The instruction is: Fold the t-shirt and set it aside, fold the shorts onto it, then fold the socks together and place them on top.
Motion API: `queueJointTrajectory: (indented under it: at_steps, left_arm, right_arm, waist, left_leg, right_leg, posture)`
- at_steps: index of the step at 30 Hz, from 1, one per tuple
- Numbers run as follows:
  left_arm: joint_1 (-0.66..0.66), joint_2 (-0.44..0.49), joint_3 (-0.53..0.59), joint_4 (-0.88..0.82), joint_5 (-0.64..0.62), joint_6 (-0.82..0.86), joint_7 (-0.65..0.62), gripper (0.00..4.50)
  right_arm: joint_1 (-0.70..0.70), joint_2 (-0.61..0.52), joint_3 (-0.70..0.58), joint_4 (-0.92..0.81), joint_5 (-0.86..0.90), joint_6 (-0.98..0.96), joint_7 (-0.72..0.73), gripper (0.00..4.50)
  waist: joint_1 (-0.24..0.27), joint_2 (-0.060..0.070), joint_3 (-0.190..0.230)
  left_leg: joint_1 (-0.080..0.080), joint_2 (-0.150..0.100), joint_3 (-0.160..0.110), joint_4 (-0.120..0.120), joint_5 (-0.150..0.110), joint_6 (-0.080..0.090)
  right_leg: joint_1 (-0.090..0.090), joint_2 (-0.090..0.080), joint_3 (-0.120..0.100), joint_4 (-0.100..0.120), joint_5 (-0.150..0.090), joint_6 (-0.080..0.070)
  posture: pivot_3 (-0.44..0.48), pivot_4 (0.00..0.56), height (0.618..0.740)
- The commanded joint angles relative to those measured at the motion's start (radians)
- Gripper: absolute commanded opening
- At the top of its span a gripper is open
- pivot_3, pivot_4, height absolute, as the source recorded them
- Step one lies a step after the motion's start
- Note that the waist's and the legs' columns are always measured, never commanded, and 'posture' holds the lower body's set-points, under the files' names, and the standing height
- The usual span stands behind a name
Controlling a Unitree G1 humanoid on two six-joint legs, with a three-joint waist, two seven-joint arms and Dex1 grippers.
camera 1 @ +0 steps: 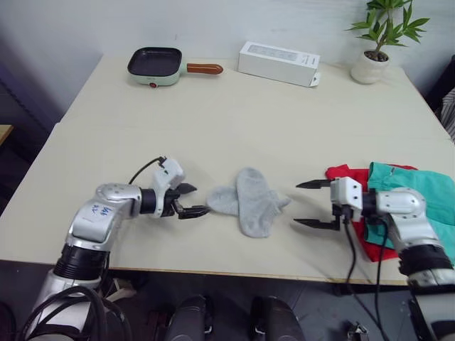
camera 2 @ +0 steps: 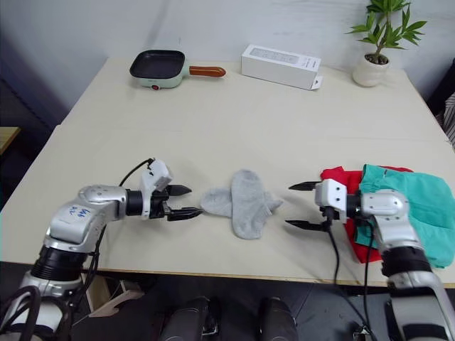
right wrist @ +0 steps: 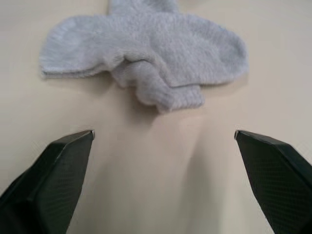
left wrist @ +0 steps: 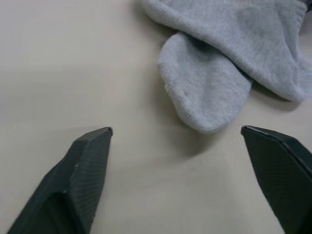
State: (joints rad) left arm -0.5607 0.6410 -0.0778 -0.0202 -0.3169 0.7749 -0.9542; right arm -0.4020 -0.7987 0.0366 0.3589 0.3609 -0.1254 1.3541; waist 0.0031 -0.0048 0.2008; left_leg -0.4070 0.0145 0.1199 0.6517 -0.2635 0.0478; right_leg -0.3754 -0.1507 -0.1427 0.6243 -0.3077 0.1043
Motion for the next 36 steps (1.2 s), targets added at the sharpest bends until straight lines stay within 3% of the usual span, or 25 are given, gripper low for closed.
queueJointTrajectory:
  at_steps: [1,5,9,15,19,21,25,33,36]
  left_arm:
    - [-0.105,-0.014,0.0,0.113,-0.003,-0.078,-0.046,4.46]
    - [-0.244,-0.118,-0.045,0.319,0.035,-0.17,-0.051,4.46]
    - [-0.362,-0.236,-0.081,0.538,0.086,-0.284,-0.044,4.46]
    - [-0.514,-0.37,-0.098,0.907,0.192,-0.486,0.043,4.46]
    - [-0.572,-0.421,-0.098,1.059,0.236,-0.554,0.024,4.46]
    - [-0.585,-0.444,-0.098,1.103,0.253,-0.58,0.013,4.5]
    - [-0.598,-0.479,-0.088,1.161,0.281,-0.629,0.034,3.59]
    - [-0.604,-0.506,-0.025,1.184,0.274,-0.681,0.063,1.15]
    - [-0.598,-0.491,0.005,1.156,0.248,-0.664,0.033,0.17]
  right_arm:
    - [0.117,-0.084,-0.051,-0.314,0.204,0.488,-0.088,4.5]
    - [0.237,-0.103,-0.072,-0.598,0.361,0.863,-0.273,4.5]
    - [0.267,-0.015,-0.087,-0.722,0.461,1.073,-0.476,4.5]
    - [0.263,0.142,-0.026,-0.823,0.429,1.195,-0.73,4.5]
    - [0.259,0.209,0.037,-0.863,0.406,1.255,-0.826,4.5]
    - [0.253,0.235,0.062,-0.86,0.379,1.258,-0.863,4.12]
    - [0.245,0.263,0.074,-0.856,0.357,1.253,-0.891,2.91]
    - [0.245,0.253,0.047,-0.85,0.345,1.238,-0.873,0.17]
    - [0.223,0.235,0.022,-0.84,0.362,1.227,-0.831,0.0]
  waist:
    - [0.002,0.0,0.0]
    - [0.006,0.0,0.0]
    - [0.015,-0.001,0.0]
    - [0.022,-0.007,0.0]
    - [0.014,-0.009,-0.001]
    - [0.01,-0.009,-0.002]
    - [0.008,-0.01,-0.002]
    - [0.003,-0.01,-0.002]
    - [-0.001,-0.01,-0.002]
  left_leg:
    - [0.0,0.0,-0.001,0.0,0.0,0.0]
    - [0.0,0.001,-0.001,0.0,-0.001,0.0]
    - [-0.001,0.001,0.0,-0.001,-0.002,0.0]
    - [-0.004,0.001,0.001,0.001,-0.002,0.001]
    - [-0.004,0.001,0.002,0.001,-0.003,0.002]
    - [-0.003,0.002,0.002,0.0,-0.003,0.002]
    - [-0.003,0.002,0.001,0.0,-0.003,0.002]
    - [-0.004,0.002,0.001,-0.001,-0.003,0.002]
    - [-0.004,0.001,0.001,-0.001,-0.003,0.003]
  right_leg:
    - [0.0,-0.001,0.0,0.0,0.0,0.0]
    - [0.0,-0.001,-0.001,-0.001,0.0,-0.001]
    - [-0.001,-0.001,-0.002,-0.003,0.001,-0.001]
    - [-0.003,0.0,-0.004,-0.003,0.001,-0.001]
    - [-0.003,0.0,-0.006,-0.004,0.001,0.0]
    - [-0.003,0.001,-0.008,-0.003,0.001,0.0]
    - [-0.003,0.001,-0.009,-0.003,0.001,0.0]
    - [-0.003,0.001,-0.013,-0.004,0.001,0.0]
    - [-0.003,0.001,-0.014,-0.004,0.001,0.0]
  posture:
    - [0.0,0.15,0.74]
    - [0.0,0.15,0.74]
    - [0.0,0.15,0.74]
    - [0.0,0.15,0.74]
    - [0.0,0.15,0.74]
    - [0.0,0.15,0.74]
    - [0.0,0.15,0.74]
    - [0.0,0.15,0.74]
    - [0.0,0.15,0.74]
